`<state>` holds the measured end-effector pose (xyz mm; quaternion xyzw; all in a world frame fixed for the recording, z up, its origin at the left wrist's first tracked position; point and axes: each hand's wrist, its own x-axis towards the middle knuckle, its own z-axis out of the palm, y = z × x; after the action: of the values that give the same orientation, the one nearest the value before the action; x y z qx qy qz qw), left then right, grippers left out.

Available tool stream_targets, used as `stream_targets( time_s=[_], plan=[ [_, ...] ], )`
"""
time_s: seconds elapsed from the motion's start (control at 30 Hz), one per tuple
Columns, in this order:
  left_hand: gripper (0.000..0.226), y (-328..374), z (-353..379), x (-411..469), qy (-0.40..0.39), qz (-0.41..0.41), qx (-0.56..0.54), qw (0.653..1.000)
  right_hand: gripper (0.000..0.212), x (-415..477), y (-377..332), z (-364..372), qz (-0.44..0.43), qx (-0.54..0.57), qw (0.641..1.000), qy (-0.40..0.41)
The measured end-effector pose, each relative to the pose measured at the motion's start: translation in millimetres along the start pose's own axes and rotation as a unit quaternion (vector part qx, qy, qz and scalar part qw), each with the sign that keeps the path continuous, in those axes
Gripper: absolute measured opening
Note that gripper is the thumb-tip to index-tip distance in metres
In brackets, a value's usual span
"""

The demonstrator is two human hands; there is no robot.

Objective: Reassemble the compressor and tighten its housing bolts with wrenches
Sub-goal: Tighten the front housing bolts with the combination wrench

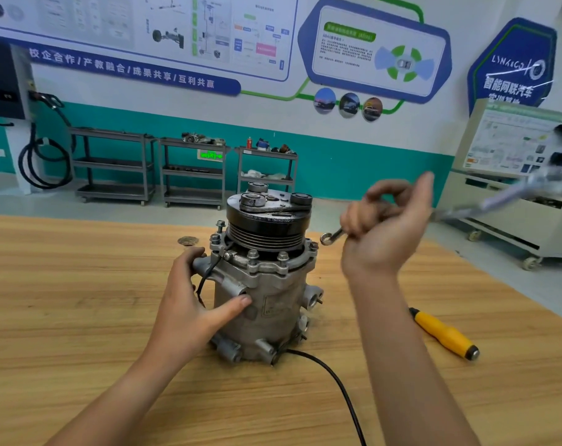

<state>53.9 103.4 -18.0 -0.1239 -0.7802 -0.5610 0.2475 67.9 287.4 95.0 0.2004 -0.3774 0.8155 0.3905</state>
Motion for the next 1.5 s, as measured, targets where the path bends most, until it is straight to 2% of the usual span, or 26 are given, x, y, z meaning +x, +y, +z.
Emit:
stream_targets(
  time_s=[0.03, 0.1, 0.23, 0.33, 0.43, 0.6, 0.77, 0.87, 1.07, 1.23, 1.37, 1.43, 1.5],
  plan=[
    [0.106, 0, 0, 0, 0.000, -0.001, 0.000, 1.000, 0.056, 17, -4, -2, 0.063, 0.051, 0.997, 0.008],
    [0.104, 1, 0, 0, -0.003, -0.003, -0.002, 1.000, 0.059, 42, -3, -7, 0.179, 0.077, 0.980, 0.032],
    [0.100, 0, 0, 0, -0.005, -0.006, -0.018, 1.000, 0.054, 62, 25, -22, 0.324, 0.127, 0.934, 0.077],
    [0.100, -1, 0, 0, -0.007, -0.009, -0.026, 1.000, 0.054, 67, 39, -31, 0.385, 0.189, 0.898, 0.093],
    [0.100, -2, 0, 0, -0.010, -0.010, -0.028, 1.000, 0.065, 69, 48, -35, 0.440, 0.198, 0.873, 0.068],
    [0.100, -1, 0, 0, -0.008, -0.011, -0.029, 0.999, 0.063, 71, 53, -32, 0.483, 0.175, 0.857, 0.042],
    [0.098, 0, 1, -1, -0.007, -0.008, -0.032, 0.999, 0.050, 64, 45, -40, 0.440, 0.181, 0.873, 0.106],
    [0.098, 0, 1, -2, -0.005, -0.003, -0.033, 0.999, 0.056, 54, 38, -46, 0.375, 0.187, 0.894, 0.155],
    [0.097, 0, 2, -2, 0.000, 0.003, -0.040, 0.999, 0.040, 15, 26, -37, 0.189, 0.112, 0.952, 0.213],
    [0.095, 0, 3, -3, -0.009, 0.007, -0.038, 0.999, 0.041, -14, 25, -24, 0.071, 0.021, 0.981, 0.181],
    [0.095, 1, 1, -4, -0.012, 0.007, -0.038, 0.999, 0.035, -34, 25, -12, -0.030, -0.116, 0.988, 0.095],
    [0.096, 0, 1, -3, -0.015, 0.006, -0.038, 0.999, 0.036, -41, 20, -5, -0.031, -0.157, 0.986, 0.048],
    [0.096, -1, 2, -3, -0.013, 0.004, -0.040, 0.999, 0.042, -37, 7, 0, 0.015, -0.132, 0.991, 0.024]
  ],
)
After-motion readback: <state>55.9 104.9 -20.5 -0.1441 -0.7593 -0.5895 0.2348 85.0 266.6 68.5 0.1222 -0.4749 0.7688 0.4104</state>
